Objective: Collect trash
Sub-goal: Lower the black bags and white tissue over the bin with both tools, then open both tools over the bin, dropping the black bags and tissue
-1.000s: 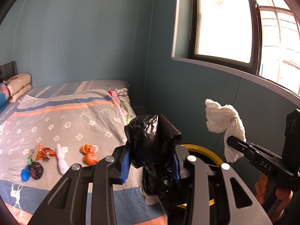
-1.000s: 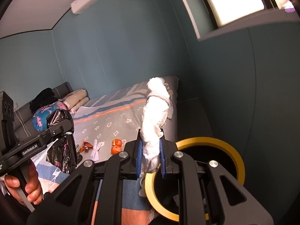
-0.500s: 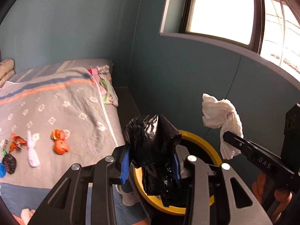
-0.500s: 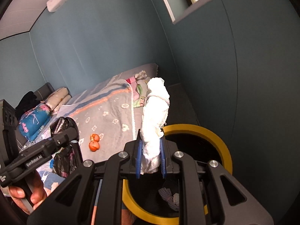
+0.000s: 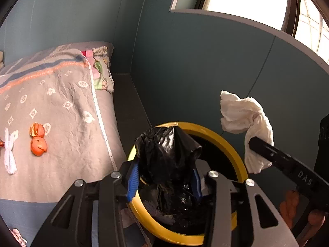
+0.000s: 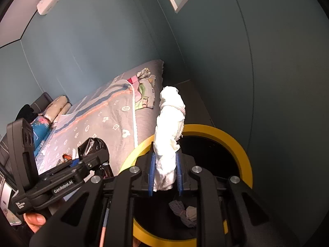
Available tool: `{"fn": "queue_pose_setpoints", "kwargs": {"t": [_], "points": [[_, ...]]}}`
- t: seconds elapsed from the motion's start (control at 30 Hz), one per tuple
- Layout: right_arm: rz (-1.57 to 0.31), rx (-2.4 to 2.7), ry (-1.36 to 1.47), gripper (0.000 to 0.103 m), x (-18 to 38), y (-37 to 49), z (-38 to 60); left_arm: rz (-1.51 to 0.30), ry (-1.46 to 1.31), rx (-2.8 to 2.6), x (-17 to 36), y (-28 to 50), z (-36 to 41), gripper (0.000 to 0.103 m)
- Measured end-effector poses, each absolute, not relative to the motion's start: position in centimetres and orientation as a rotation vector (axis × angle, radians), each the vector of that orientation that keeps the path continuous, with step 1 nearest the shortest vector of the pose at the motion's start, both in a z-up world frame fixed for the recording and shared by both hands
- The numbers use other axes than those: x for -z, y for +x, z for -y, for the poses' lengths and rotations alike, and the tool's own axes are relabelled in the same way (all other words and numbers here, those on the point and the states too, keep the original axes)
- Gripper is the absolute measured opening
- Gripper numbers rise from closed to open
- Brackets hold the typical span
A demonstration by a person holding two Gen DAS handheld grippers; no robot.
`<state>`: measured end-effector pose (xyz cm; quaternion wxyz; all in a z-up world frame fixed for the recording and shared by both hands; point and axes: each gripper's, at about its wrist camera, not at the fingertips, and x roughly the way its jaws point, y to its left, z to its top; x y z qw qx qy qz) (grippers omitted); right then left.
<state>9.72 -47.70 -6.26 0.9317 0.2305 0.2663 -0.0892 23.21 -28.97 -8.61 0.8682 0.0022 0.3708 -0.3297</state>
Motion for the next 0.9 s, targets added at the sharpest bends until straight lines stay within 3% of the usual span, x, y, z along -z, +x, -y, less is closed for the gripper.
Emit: {"fn": "queue_pose_setpoints", "kwargs": {"t": [0.13,0.17,0.3,0.4,0.57,0.73,0.9], "points": [[-0.544,0.211,0.481,0.034,6.6,9.7,47.7,-0.808,-0.008,0.69,9.4,23.5,29.0,0.05],[-0.545,0.216,0.481,0.035,6.7,9.5,47.7,-0.81,-0.008,0.687,9.4,23.5,28.9,0.053],[-0.537,0.244,0.497,0.039,6.8,9.0,47.7,-0.8,-0.037,0.676,9.1,23.6,27.9,0.079],[-0.526,0.258,0.51,0.043,6.8,8.5,48.0,-0.787,-0.055,0.672,8.7,23.5,27.4,0.088],[-0.506,0.265,0.518,0.052,6.2,7.7,47.7,-0.743,-0.07,0.652,7.8,23.2,26.0,0.095],[-0.492,0.258,0.506,0.062,5.6,7.4,47.1,-0.701,-0.049,0.609,7.3,22.6,24.0,0.095],[-0.496,0.236,0.501,0.066,5.1,7.4,46.4,-0.668,-0.049,0.561,6.6,22.1,21.0,0.095]]}}
